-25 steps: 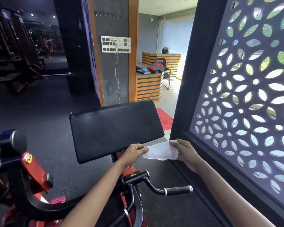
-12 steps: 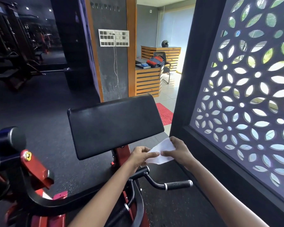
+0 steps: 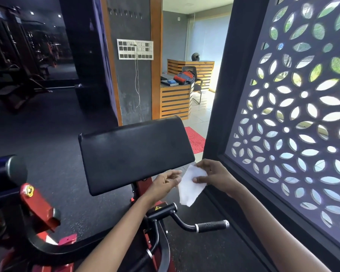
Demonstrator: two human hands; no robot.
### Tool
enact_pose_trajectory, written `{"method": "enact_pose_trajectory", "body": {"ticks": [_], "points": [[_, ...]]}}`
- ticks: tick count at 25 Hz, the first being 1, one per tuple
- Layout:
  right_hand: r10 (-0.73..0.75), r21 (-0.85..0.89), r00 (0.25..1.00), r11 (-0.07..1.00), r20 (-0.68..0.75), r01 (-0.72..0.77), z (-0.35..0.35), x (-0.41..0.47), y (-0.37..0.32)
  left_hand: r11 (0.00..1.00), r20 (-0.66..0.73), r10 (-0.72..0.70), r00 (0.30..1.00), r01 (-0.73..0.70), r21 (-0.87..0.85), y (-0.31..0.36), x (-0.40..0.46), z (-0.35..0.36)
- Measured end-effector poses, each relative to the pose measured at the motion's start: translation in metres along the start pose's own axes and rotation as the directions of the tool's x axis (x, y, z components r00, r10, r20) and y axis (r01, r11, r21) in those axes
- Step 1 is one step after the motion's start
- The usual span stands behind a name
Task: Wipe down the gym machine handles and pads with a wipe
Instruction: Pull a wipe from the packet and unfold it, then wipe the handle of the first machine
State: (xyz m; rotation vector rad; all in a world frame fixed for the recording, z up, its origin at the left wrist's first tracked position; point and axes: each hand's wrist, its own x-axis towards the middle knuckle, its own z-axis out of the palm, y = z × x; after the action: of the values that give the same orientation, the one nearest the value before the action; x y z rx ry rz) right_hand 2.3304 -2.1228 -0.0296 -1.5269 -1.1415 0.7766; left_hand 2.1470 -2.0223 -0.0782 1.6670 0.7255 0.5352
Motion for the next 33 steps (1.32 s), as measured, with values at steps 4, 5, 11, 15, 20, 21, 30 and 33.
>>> {"method": "enact_pose_trajectory", "body": {"ticks": [4, 5, 11, 15, 20, 21, 30, 33], "points": [[0.068, -0.221, 0.993, 0.971, -0.099, -0.088, -0.006, 0.0, 0.011, 0.988, -0.066, -0.101, 0.993, 0.092, -0.124, 0.001, 0.0, -0.003], [0.077, -0.28, 0.994, 0.955, -0.082, -0.097, -0.005, -0.003, 0.016, 0.987, -0.056, -0.109, 0.992, 0.101, -0.127, 0.0, 0.0, -0.004], [-0.037, -0.378, 0.995, 0.923, 0.095, 0.07, 0.002, 0.0, 0.002, 0.997, 0.084, -0.056, 0.995, 0.06, -0.053, -0.005, 0.0, 0.007], [-0.071, -0.219, 0.965, 0.967, 0.252, 0.128, 0.006, 0.001, -0.022, 0.992, 0.135, 0.025, 0.991, -0.008, -0.123, -0.002, 0.0, 0.011], [0.025, 0.069, 0.979, 0.997, 0.201, -0.039, 0.0, 0.004, -0.02, 0.95, 0.192, 0.078, 0.978, -0.014, -0.311, 0.004, -0.005, 0.004], [0.058, 0.153, 0.982, 0.985, 0.18, -0.086, 0.001, 0.003, -0.017, 0.944, 0.181, 0.074, 0.981, -0.01, -0.33, 0.006, -0.007, 0.004], [0.143, -0.041, 0.987, 0.989, 0.067, -0.141, 0.015, -0.005, 0.008, 0.948, -0.131, -0.007, 0.991, -0.035, -0.317, 0.005, -0.004, 0.009], [0.134, -0.045, 0.989, 0.99, 0.067, -0.131, 0.019, -0.005, 0.006, 0.951, -0.189, -0.024, 0.982, -0.036, -0.306, 0.0, -0.002, 0.013]]}}
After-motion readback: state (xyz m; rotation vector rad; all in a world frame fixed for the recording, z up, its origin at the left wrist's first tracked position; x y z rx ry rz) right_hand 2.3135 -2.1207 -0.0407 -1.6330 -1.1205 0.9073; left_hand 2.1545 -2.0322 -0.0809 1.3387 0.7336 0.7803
